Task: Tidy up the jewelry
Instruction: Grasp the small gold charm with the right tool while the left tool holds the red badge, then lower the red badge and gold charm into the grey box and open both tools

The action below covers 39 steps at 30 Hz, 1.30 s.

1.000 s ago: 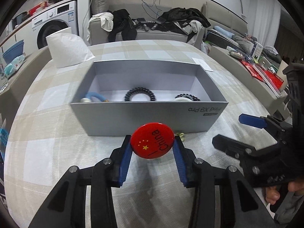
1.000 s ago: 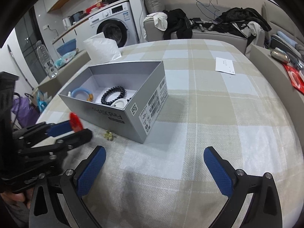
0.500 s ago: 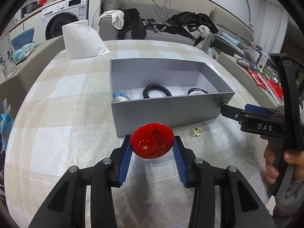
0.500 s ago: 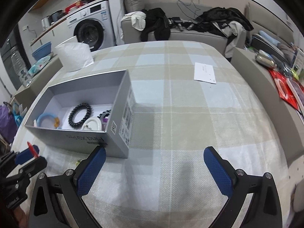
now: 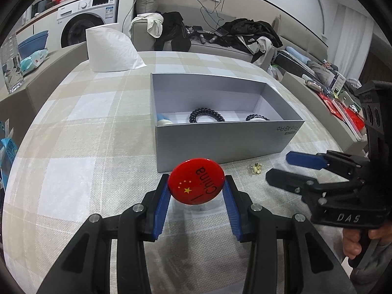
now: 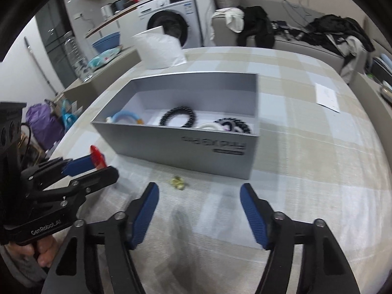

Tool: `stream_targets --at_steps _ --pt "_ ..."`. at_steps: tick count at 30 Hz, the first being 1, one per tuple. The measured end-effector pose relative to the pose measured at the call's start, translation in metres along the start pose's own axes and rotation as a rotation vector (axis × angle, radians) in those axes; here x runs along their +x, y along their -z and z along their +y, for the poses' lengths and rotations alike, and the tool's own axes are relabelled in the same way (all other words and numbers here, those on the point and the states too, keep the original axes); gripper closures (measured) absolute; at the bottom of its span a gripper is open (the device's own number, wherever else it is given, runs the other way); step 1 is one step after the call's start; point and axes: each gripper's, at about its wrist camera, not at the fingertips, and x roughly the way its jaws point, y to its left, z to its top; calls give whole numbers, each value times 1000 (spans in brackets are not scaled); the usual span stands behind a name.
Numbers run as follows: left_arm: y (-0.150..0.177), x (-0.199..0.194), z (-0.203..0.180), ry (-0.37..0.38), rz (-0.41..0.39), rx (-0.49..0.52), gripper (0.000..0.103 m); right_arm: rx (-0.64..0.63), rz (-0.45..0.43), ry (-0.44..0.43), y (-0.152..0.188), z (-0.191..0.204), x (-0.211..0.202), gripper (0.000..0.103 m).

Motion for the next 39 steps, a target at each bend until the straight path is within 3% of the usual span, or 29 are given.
stream_targets --at_steps 5,14,17,25,39 --pt "0 1 3 -3 2 -8 66 -72 39 -37 -1 16 15 57" --pt "0 2 5 -12 5 -14 66 -189 34 48 -6 32 27 78" --pt "0 2 5 -14 5 -13 66 -205 26 49 -5 34 27 89" --pt "-1 -2 -1 -10 -8 6 66 -191 5 18 1 30 15 90" --pt "-14 -24 -12 -20 -94 35 66 -96 -170 -39 -3 10 -40 90"
